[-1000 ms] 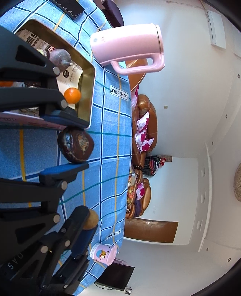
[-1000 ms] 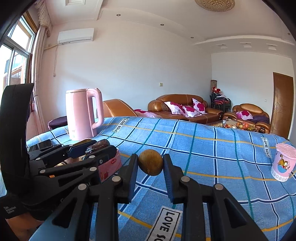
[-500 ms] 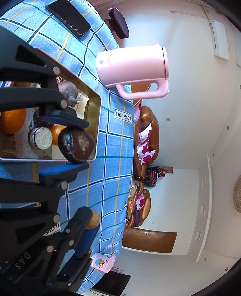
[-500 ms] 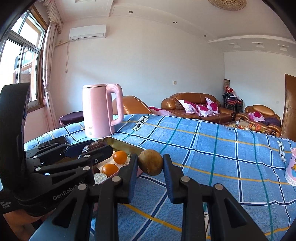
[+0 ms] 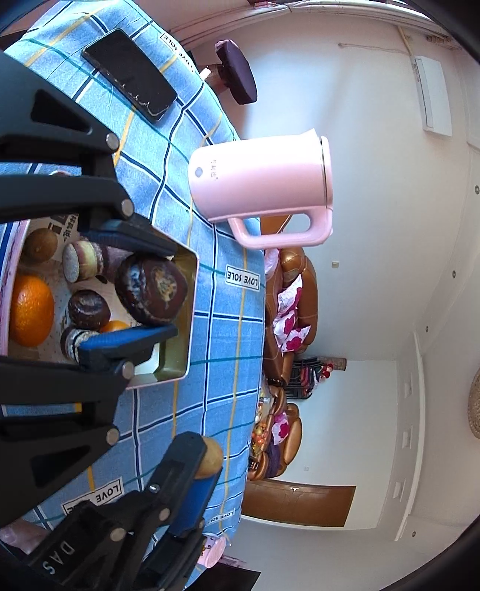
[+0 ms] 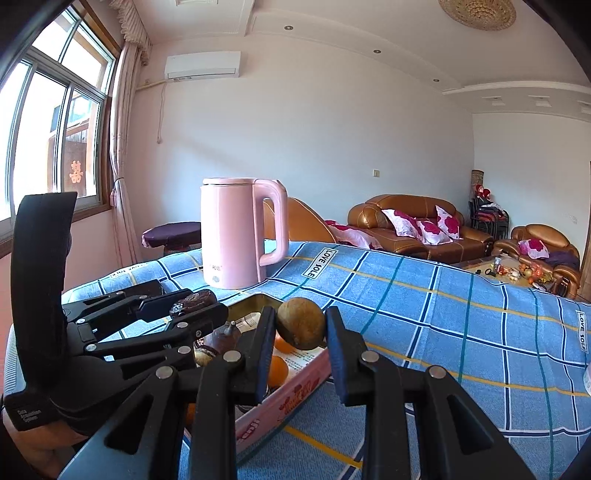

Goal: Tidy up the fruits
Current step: 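Drop the dark brown fruit into the tin with the left tool while the right tool releases the tan fruit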

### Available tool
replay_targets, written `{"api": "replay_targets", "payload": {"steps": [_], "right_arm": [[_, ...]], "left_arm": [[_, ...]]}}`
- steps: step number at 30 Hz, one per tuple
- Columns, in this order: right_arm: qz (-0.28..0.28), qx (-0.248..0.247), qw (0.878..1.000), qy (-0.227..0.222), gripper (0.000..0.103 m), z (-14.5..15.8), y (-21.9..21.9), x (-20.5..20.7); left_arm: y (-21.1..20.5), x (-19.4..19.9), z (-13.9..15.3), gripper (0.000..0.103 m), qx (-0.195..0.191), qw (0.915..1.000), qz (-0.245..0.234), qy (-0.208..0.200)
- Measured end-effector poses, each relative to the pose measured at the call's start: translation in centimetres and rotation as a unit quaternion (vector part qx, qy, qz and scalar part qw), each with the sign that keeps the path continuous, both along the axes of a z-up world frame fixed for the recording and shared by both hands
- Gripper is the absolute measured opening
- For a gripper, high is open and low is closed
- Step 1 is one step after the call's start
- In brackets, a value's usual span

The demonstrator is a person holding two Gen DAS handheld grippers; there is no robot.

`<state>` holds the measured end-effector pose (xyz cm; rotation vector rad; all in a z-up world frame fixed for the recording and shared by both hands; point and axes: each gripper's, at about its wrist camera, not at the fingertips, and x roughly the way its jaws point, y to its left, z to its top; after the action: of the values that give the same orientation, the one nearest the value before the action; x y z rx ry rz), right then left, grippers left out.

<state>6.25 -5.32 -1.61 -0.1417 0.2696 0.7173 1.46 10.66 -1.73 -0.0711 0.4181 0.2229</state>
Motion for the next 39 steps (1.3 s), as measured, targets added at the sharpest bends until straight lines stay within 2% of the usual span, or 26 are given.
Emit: {"api": "replay_targets", "payload": {"steps": [12, 39], "right_arm": [[0.017, -0.013, 1.000, -0.002, 0.029, 0.6, 2.7, 0.0], [0.024, -0.035, 0.998, 0.036, 0.029, -1.1, 5.2, 1.5]], "left_arm": [[1.9, -0.2, -0.4, 0.039, 0.005, 0.9998, 0.018, 0.011], [3.8, 0.4, -1.8, 0.039, 0.007, 0.9986, 0.029, 0.044]]}}
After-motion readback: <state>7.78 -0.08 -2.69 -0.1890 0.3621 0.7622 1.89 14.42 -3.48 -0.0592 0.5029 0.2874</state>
